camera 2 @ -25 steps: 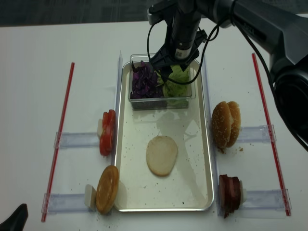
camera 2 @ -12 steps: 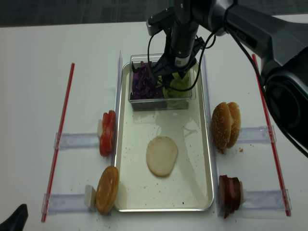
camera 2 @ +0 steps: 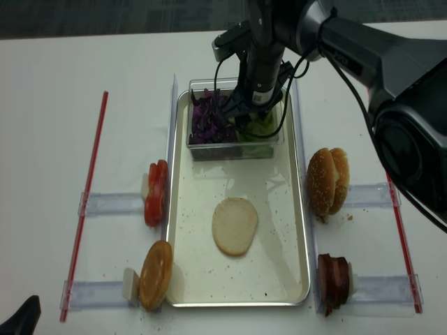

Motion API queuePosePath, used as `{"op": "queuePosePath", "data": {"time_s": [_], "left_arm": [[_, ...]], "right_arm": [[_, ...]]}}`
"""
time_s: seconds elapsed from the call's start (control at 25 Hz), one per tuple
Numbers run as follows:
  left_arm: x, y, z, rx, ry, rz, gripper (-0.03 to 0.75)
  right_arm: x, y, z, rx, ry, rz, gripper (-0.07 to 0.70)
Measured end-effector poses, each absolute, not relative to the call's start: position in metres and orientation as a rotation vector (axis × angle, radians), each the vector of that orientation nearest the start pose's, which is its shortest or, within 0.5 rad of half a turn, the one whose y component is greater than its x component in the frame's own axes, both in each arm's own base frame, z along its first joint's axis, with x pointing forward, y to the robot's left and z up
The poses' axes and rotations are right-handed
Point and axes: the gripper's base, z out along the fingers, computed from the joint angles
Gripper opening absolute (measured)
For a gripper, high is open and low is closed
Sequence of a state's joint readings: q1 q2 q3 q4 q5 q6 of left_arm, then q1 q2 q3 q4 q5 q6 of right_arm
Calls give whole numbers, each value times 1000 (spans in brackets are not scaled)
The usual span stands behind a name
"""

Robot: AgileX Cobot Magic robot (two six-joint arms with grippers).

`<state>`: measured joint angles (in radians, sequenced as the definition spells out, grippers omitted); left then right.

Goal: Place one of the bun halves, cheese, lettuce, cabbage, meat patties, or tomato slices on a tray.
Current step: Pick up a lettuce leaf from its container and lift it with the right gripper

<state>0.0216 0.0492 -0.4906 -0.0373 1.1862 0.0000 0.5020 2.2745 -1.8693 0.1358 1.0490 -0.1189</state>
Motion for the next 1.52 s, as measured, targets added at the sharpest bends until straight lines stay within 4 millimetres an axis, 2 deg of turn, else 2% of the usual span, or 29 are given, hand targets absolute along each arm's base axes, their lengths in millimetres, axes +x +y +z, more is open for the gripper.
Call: {"op": "queuePosePath", "data": {"time_s": [0.84, 1.16, 1.4, 1.52], "left_arm": [[-3, -3, 265, -21, 2228, -34, 419], [-3, -3, 265, -21, 2228, -34, 419], [-3, -3, 265, -21, 2228, -34, 419], [-3, -3, 265, -21, 2228, -34, 419]], "right_arm": [[415, 236, 167, -823, 2816, 181, 445], [415, 235, 167, -822, 2816, 174, 400], [416, 236, 151, -832, 2852, 161, 399], [417, 236, 150, -833, 2855, 161, 397]]}}
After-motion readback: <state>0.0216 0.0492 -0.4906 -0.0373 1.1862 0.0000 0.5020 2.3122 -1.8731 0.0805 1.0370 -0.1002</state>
